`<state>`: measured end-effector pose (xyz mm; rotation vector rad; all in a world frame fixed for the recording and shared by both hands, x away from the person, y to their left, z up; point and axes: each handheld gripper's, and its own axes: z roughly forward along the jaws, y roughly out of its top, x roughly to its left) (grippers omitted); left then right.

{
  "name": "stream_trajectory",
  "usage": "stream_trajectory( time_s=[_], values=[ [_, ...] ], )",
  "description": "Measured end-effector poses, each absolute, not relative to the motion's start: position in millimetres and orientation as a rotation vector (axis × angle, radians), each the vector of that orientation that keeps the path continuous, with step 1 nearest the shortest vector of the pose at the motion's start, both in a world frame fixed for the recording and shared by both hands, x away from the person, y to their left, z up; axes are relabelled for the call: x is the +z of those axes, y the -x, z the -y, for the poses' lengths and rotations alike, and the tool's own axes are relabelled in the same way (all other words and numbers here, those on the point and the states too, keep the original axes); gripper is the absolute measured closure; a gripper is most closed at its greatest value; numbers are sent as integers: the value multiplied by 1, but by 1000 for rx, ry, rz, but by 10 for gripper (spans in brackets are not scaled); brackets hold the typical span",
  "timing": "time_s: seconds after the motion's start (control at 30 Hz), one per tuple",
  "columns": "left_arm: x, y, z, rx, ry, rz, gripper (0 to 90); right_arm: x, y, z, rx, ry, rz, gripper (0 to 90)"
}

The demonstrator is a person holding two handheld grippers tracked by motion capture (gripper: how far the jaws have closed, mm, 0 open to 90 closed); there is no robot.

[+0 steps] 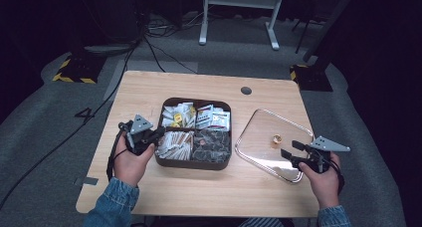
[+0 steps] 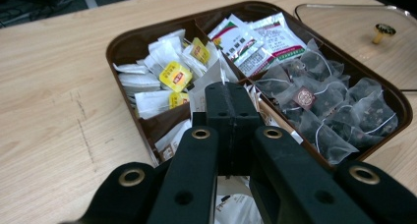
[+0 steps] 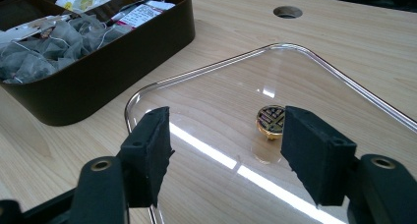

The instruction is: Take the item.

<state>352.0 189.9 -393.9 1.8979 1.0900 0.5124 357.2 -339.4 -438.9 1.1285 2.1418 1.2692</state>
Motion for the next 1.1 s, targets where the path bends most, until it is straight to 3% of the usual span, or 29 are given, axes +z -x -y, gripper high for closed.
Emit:
stream_trajectory(
  time_s=[0.5,1.1],
  values=[
    [-381,-336,-212,566,-1830,-1107,900,-438,-366,326,1275,-1090,-2172,362],
    [-394,-326,-265,716,-1803,-1302,900,-441,-384,305,1279,-1058,-2215,356]
  ],
)
